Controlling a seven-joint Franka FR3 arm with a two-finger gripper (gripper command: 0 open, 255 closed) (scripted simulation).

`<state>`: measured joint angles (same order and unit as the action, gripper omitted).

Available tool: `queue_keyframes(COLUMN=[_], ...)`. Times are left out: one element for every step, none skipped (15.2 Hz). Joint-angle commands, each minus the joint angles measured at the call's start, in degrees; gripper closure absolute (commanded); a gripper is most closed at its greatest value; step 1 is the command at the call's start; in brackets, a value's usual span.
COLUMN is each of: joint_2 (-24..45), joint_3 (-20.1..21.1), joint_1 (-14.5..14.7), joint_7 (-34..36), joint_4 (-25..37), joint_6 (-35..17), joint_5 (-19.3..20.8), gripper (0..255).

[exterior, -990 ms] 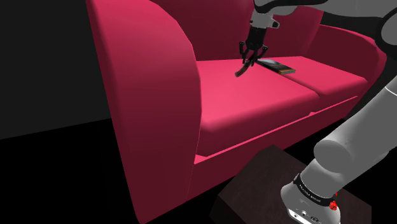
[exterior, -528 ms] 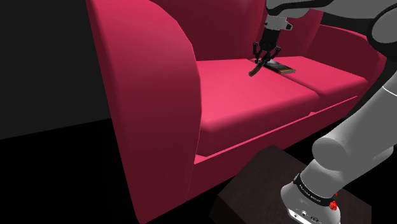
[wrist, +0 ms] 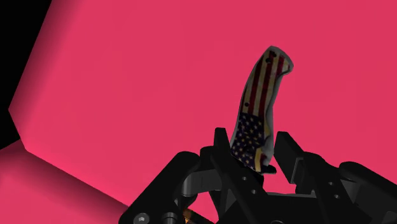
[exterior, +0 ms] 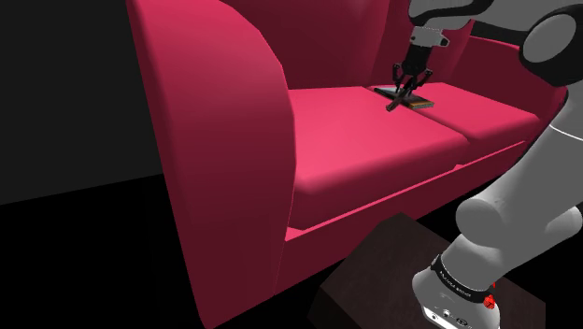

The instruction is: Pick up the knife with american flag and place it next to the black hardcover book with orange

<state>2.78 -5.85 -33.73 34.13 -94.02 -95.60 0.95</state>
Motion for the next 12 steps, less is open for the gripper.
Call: queue_keyframes(joint_2=[1.4, 2.4, 3.4, 4.5, 5.5, 5.4, 5.3, 5.2, 5.1, 5.1, 5.0, 5.0], joint_3=[-1.2, -1.7, -2.3, -2.9, -3.4, -3.3, -3.3, -3.3, -3.3, -3.3, -3.3, -3.3], joint_1=[-1.3, -2.0, -2.7, -3.5, -4.1, -4.1, -4.1, -4.1, -4.1, -4.1, -4.1, -4.1], joint_7=[-2.5, -3.9, -5.2, -6.5, -7.6, -7.6, -7.6, -7.5, -7.5, -7.5, -7.5, -7.5], joint_4=[2.1, 3.3, 4.6, 6.0, 7.3, 6.4, 5.5, 4.6, 3.7, 2.8, 2.0, 1.2], joint_6=[0.6, 0.8, 1.1, 1.4, 1.7, 0.8, 0.0, -0.8, -1.6, -2.4, -3.1, -3.9], joint_5=[-0.2, -0.3, -0.5, -0.7, -0.9, -0.9, -0.9, -0.8, -0.8, -0.8, -0.8, -0.8], gripper=[255, 255, 255, 255, 255, 255, 255, 255, 255, 255, 255, 255])
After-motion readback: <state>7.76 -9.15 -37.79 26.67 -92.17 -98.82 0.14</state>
